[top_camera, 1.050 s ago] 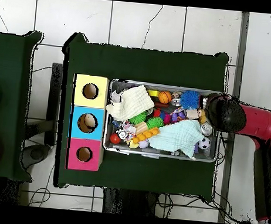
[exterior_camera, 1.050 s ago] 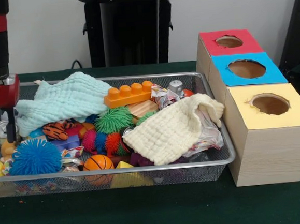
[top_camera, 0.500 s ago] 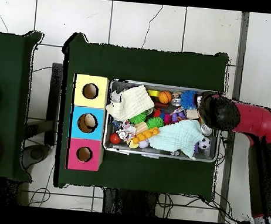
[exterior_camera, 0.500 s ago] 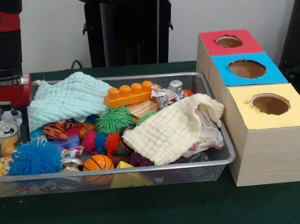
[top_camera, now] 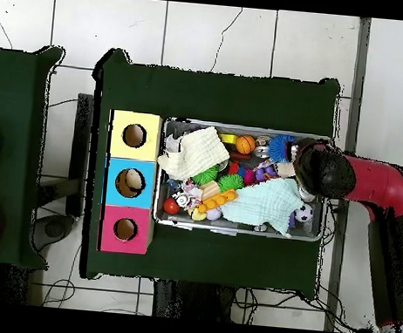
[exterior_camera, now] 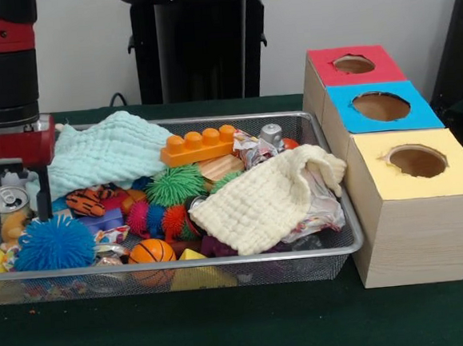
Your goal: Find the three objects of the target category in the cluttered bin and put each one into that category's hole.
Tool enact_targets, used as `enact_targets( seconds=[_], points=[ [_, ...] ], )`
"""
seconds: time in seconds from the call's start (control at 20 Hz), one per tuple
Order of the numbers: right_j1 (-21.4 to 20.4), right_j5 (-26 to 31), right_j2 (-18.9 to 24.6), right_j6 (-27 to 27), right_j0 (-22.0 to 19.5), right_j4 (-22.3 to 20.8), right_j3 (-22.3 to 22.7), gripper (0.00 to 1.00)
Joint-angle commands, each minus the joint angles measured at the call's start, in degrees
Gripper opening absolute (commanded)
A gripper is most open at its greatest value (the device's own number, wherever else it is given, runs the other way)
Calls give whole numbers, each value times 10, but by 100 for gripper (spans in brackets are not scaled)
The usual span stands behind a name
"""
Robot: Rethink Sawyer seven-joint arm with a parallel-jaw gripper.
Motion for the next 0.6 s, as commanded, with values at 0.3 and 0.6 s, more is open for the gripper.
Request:
enact_targets(
  seconds=[0.3,0.6],
  points=[
    [39,-14,13,-102,-27,-46,52,100],
    [63,-44,11,-84,-30,-58,63,100]
  ],
)
